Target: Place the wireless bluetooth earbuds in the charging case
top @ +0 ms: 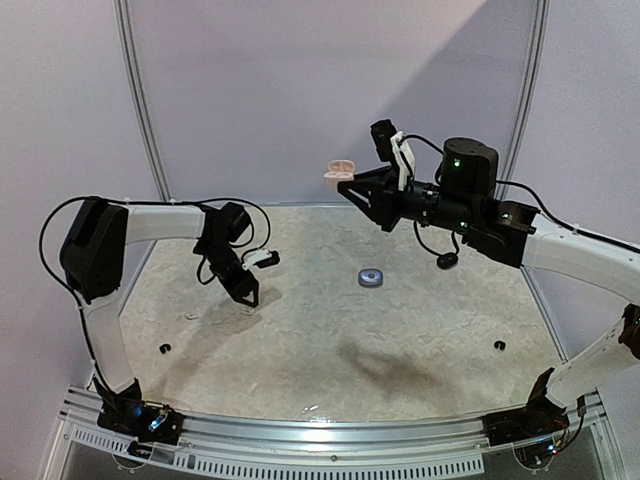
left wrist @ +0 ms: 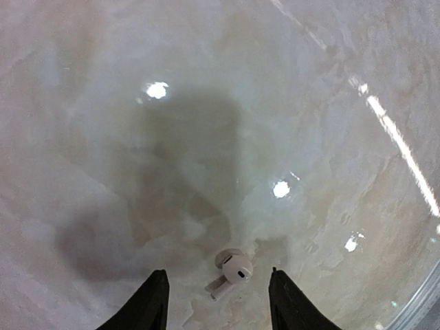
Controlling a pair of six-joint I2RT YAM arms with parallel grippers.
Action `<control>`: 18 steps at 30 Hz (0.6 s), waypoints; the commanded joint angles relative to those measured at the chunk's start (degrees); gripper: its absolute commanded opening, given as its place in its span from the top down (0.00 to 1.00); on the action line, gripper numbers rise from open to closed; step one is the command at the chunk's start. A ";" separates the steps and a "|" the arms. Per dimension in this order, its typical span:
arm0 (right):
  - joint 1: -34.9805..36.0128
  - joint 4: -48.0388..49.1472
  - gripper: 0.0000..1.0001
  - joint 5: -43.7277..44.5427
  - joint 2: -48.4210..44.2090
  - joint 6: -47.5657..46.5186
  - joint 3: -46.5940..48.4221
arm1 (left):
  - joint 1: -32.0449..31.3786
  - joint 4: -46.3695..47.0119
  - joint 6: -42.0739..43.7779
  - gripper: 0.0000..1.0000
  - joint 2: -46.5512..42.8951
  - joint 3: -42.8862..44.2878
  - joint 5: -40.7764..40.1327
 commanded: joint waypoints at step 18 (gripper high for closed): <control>-0.21 0.90 0.99 -0.32 -2.34 1.32 -2.33 | 3.22 0.05 -1.17 0.83 2.07 -2.42 -3.53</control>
